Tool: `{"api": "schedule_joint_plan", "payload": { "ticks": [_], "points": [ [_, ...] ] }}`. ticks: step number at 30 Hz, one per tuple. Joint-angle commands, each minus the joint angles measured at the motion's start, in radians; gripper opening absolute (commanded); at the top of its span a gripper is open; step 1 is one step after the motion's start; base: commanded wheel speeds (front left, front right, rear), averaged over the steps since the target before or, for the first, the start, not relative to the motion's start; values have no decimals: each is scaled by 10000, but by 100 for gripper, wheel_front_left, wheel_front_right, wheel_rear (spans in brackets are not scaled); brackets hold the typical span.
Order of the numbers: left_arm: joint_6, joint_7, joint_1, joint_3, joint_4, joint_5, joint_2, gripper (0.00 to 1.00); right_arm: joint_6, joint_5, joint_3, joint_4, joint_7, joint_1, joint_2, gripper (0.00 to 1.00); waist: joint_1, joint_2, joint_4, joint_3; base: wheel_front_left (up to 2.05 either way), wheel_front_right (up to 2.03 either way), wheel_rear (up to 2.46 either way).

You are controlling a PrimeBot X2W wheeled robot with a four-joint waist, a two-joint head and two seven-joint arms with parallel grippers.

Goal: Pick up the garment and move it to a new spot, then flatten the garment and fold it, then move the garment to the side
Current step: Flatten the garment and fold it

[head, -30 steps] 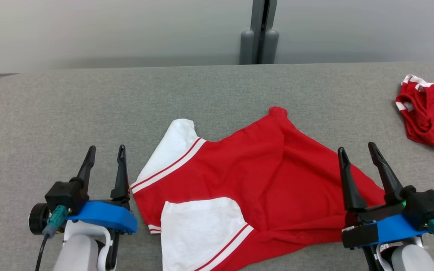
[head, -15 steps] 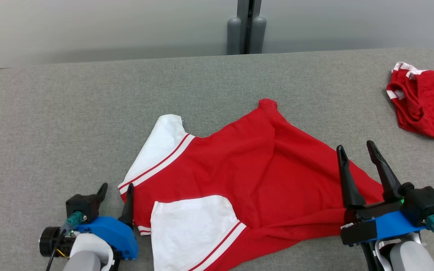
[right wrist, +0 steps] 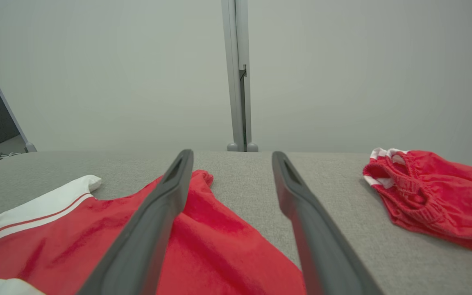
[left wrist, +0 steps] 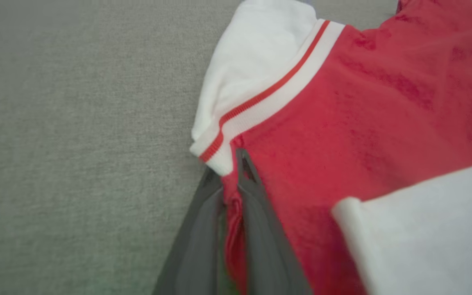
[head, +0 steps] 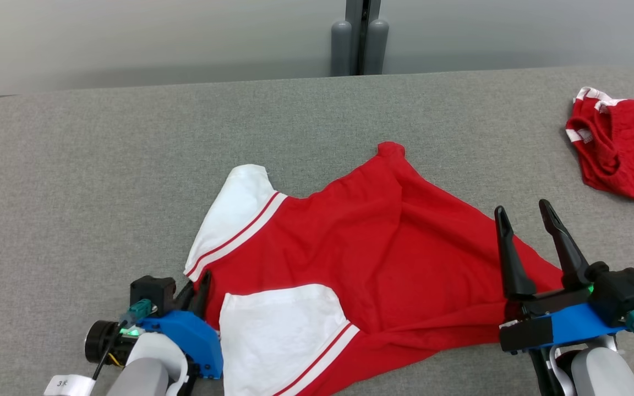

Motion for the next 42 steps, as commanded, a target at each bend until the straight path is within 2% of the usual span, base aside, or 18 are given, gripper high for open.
{"api": "schedule_joint_plan", "payload": {
  "ticks": [1,7,13,19,27,33,42],
  "points": [
    [-19,-71,-201,-142,54,-54,43,0,1,-58,-24,-82,-45,-146,23,100,-1,-1,6,-7,0,0,0],
    [-15,-718,-1069,-182,-488,-190,348,0,1,-43,-90,-104,-46,-51,34,100,-1,-1,40,-155,0,0,0],
    [107,-1001,-1859,-48,-2007,-62,674,0,1,35,-226,-116,-47,137,86,100,-1,-1,67,-448,0,0,0],
    [316,-617,-1968,-103,-3659,79,927,0,1,48,-285,-124,-47,215,156,100,-1,-1,64,-626,0,0,0],
    [690,266,-1159,-244,-5770,107,1236,0,1,145,-382,-114,-48,323,231,100,-1,-1,74,-620,0,0,0],
    [817,566,-897,-159,-6344,26,1440,0,1,107,-398,-104,-48,158,256,100,-1,-1,112,-521,0,0,0],
    [936,704,-1332,6,-6763,88,1718,0,1,93,-432,-68,-48,88,272,100,-1,-1,-17,-419,0,0,0]
  ]
}}
